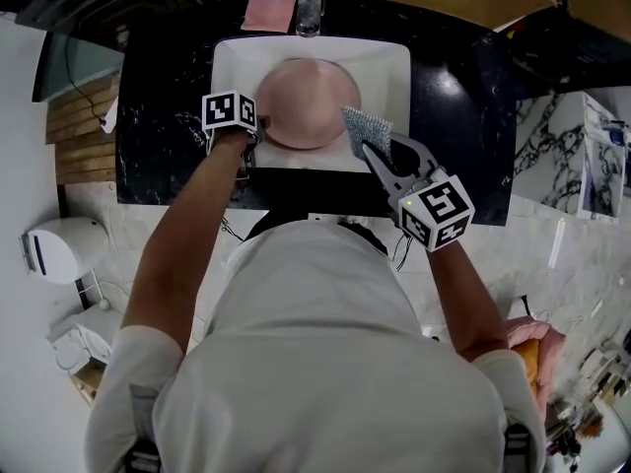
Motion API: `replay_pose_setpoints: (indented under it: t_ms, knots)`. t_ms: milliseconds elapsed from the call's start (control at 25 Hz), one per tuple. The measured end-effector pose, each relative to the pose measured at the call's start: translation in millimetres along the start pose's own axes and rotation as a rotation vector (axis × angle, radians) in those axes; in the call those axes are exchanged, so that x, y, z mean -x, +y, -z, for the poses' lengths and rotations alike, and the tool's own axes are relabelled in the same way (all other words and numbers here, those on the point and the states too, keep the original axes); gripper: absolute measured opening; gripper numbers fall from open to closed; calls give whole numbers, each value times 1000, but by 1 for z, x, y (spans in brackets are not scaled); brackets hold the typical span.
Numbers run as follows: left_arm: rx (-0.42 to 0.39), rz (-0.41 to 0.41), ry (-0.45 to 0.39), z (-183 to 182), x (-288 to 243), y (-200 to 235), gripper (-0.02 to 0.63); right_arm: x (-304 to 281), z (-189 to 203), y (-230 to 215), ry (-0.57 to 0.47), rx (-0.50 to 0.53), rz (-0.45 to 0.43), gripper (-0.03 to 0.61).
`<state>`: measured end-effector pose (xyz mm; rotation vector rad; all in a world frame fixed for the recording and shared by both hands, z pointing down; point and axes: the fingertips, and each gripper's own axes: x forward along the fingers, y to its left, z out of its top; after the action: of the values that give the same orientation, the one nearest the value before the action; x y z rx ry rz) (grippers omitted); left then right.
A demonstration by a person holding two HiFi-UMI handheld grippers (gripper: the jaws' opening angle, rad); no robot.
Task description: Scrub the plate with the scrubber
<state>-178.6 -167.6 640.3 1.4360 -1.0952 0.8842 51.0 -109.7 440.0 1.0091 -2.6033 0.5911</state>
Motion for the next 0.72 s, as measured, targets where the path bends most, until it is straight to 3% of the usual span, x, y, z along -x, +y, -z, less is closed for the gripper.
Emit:
replay_pose_setpoints:
  t_ms: [160,280,520,720]
  knots:
    - [26,-15,25,3,-11,-2,175,1,3,-4,4,-9,-6,81]
    - [48,-45,72,8,-17,3,107,5,2,-9,5,-12,-2,81]
    - [30,-50,90,6,-27,4,71,12,6,-18,15,-22,15,81]
    - [96,35,17,-3,-26,-4,49,20,9,-23,29,-27,28,81]
